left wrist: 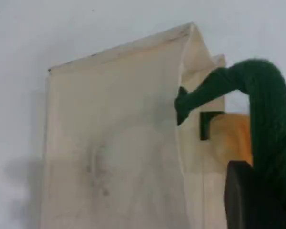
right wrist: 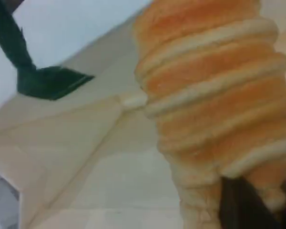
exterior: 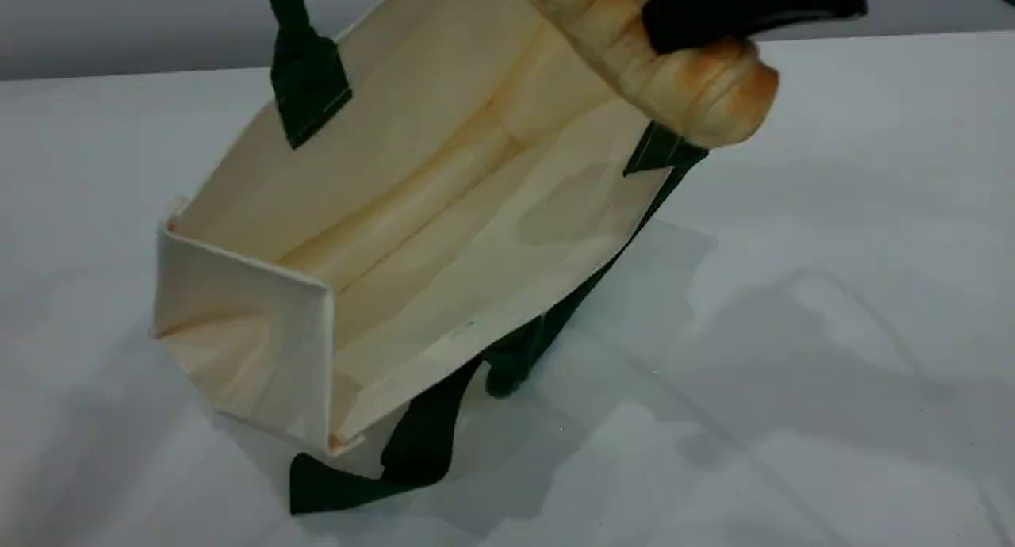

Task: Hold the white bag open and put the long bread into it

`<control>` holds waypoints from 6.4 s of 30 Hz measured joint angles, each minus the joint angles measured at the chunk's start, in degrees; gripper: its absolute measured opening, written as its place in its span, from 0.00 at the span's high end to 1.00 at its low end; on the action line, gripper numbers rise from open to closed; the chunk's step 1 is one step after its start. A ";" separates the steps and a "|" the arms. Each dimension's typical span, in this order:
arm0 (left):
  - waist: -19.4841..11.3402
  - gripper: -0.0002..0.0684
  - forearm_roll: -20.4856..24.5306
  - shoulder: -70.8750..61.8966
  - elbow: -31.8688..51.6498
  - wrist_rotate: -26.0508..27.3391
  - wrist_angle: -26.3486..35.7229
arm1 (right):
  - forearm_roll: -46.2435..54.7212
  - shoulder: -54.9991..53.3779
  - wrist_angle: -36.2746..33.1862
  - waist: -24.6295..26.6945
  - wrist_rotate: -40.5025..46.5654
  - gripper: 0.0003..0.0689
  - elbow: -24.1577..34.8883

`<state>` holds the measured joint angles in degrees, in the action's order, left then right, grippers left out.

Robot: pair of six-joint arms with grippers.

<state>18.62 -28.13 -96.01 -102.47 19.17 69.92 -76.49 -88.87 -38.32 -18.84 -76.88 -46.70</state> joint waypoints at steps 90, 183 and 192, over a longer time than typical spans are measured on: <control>4.47 0.28 5.35 -6.62 0.03 -1.99 0.17 | 43.98 31.76 -22.41 -1.12 44.70 0.19 -13.68; 1.60 0.28 23.78 92.12 73.72 -20.97 -8.28 | 69.24 88.87 -22.86 16.77 69.13 0.28 17.65; -14.70 0.28 23.78 92.12 73.72 -20.92 -8.28 | 69.22 88.87 -22.92 19.06 69.13 0.28 17.65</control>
<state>3.92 -4.35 -3.89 -28.76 -1.75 61.64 -7.26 0.00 -61.23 0.22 -7.75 -29.05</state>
